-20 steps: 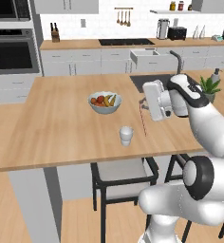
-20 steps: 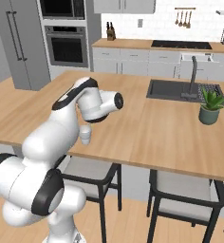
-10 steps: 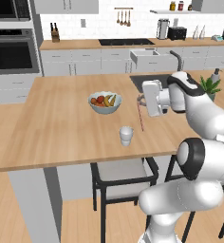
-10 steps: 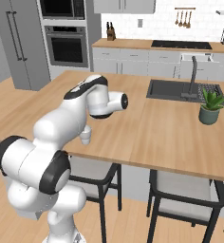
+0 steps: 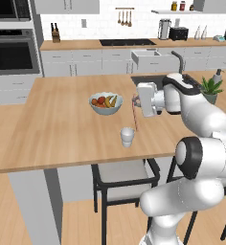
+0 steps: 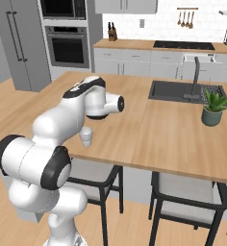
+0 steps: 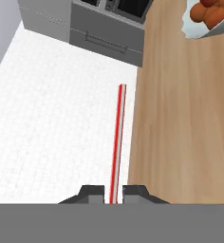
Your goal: Take a straw from the drawer in front and place it inside the glass cup on the dining counter.
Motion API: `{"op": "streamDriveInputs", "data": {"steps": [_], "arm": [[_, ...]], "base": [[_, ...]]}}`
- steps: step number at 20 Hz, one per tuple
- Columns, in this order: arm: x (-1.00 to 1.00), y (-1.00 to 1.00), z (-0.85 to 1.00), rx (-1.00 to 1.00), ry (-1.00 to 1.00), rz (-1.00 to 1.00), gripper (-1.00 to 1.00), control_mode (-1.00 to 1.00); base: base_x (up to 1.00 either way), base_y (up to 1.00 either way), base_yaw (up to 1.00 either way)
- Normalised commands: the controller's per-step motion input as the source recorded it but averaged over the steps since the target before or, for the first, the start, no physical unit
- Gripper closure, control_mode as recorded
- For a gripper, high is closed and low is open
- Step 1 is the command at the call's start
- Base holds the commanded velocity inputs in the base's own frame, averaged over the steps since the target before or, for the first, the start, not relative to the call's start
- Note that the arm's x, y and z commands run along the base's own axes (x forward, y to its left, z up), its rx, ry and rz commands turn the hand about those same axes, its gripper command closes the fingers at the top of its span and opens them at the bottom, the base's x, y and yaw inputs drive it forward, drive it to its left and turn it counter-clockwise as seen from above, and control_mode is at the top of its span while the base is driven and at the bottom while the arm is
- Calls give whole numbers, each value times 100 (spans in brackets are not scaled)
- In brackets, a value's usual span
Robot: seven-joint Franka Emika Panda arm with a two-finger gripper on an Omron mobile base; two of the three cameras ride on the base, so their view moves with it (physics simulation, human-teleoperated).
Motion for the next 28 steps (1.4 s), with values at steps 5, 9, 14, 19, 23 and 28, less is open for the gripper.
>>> {"op": "streamDriveInputs", "data": {"steps": [5,9,14,19,23,28], "arm": [[4,-1,-12,3,-5,3,100,-100],[15,-2,-16,4,-6,4,100,-100],[21,-6,-11,4,-2,2,100,-100],[20,-12,-6,5,0,1,100,-100],[21,-6,-4,3,0,0,100,-100],[18,0,-11,0,0,0,100,-100]], "base": [[0,0,0],[0,0,0],[0,0,0],[0,0,0],[0,0,0],[0,0,0]]}}
